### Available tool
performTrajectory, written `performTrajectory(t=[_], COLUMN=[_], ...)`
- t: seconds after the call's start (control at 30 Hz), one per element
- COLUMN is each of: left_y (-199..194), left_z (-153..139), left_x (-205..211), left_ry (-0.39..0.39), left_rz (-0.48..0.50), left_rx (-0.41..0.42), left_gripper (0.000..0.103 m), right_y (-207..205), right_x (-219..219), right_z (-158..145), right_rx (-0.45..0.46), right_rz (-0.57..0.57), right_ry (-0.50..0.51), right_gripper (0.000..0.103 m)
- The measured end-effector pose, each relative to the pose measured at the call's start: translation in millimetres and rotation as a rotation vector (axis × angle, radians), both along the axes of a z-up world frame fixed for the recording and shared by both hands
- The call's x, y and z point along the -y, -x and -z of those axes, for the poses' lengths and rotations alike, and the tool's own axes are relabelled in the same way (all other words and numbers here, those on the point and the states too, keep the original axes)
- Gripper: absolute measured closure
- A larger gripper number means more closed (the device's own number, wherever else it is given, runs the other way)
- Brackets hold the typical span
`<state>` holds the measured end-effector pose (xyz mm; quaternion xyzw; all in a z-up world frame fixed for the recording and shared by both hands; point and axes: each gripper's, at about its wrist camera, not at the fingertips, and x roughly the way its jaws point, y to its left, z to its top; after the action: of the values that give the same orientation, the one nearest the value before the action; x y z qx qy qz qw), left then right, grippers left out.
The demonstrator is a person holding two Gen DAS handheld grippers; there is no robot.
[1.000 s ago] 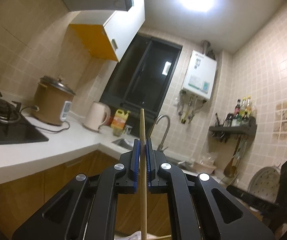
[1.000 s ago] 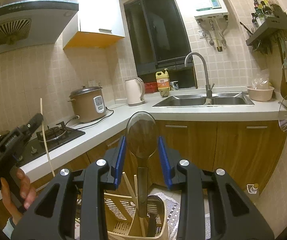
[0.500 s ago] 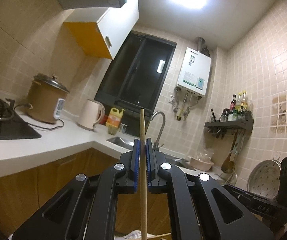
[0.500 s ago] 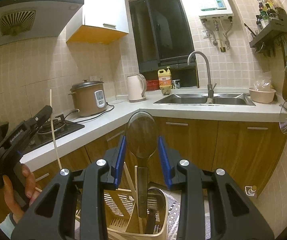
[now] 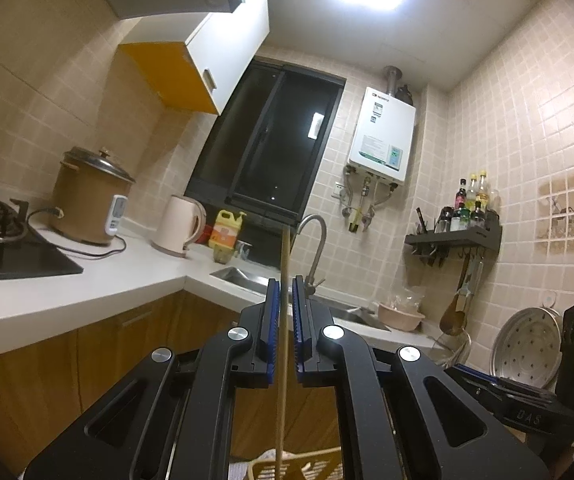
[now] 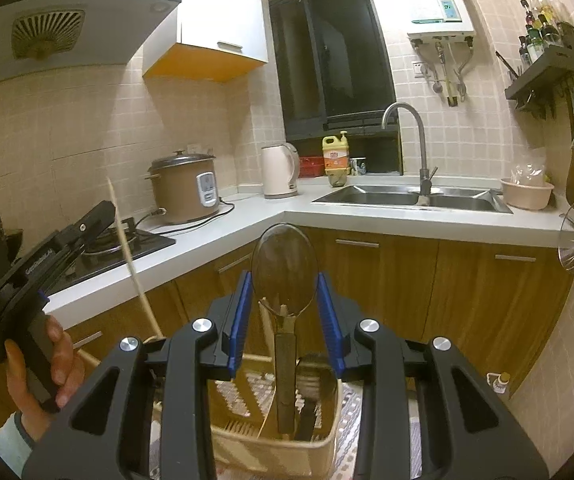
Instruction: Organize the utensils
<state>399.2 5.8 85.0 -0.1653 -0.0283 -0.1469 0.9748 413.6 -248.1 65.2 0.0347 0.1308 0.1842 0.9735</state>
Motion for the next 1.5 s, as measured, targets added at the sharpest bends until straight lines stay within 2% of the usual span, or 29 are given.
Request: performTrajectory(t=[0.1, 0.13, 0.17, 0.27, 0.4, 0.57, 0.63, 0.7, 0.83, 0.9, 0.97, 1.1, 1.17, 1.33, 1.4, 1.5], left_y=[9, 10, 13, 26, 50, 98, 115, 133, 164, 176, 186, 197, 195, 196, 194, 189], left_z=[-1, -1, -2, -5, -10, -11, -10, -8, 1, 9, 20, 56, 72, 88, 91, 97], left_x=[-3, -3, -3, -6, -11, -12, -11, -9, -1, 3, 7, 16, 19, 22, 24, 27], left_ry=[0.006, 0.005, 0.003, -0.003, -0.008, -0.055, -0.077, -0.095, -0.136, -0.15, -0.16, -0.167, -0.162, -0.174, -0.173, -0.201], left_rz=[0.017, 0.023, 0.026, 0.028, 0.027, 0.026, 0.017, -0.001, -0.041, -0.056, -0.081, -0.195, -0.218, -0.284, -0.279, -0.319], left_rx=[-0.009, -0.014, -0.018, -0.032, -0.045, -0.06, -0.069, -0.074, -0.106, -0.121, -0.13, -0.163, -0.188, -0.179, -0.182, -0.187], left_gripper=[0.087, 0.086, 0.085, 0.083, 0.062, 0.055, 0.051, 0.04, 0.034, 0.025, 0.018, 0.017, 0.017, 0.014, 0.012, 0.012], right_y=[9, 12, 16, 30, 51, 84, 102, 115, 143, 156, 166, 181, 187, 185, 185, 179], right_x=[2, 3, 4, 5, 10, 16, 14, 12, 6, 3, 1, -4, -4, -2, 0, 4], right_z=[0, 0, -1, -4, -9, -12, -11, -9, 2, 11, 22, 51, 62, 81, 87, 97], right_rx=[-0.012, -0.016, -0.015, -0.014, -0.03, -0.046, -0.045, -0.044, -0.048, -0.052, -0.04, -0.004, 0.016, -0.001, 0.009, -0.002], right_rz=[-0.009, -0.014, -0.016, -0.018, -0.007, -0.017, -0.016, -0.015, -0.006, 0.003, 0.024, 0.076, 0.095, 0.124, 0.145, 0.16], right_ry=[0.001, -0.001, -0.002, 0.012, 0.013, -0.005, -0.002, -0.002, 0.002, -0.003, -0.005, -0.025, -0.03, 0.002, 0.012, 0.002], right_gripper=[0.068, 0.057, 0.052, 0.051, 0.051, 0.051, 0.05, 0.047, 0.047, 0.044, 0.033, 0.031, 0.031, 0.03, 0.03, 0.03])
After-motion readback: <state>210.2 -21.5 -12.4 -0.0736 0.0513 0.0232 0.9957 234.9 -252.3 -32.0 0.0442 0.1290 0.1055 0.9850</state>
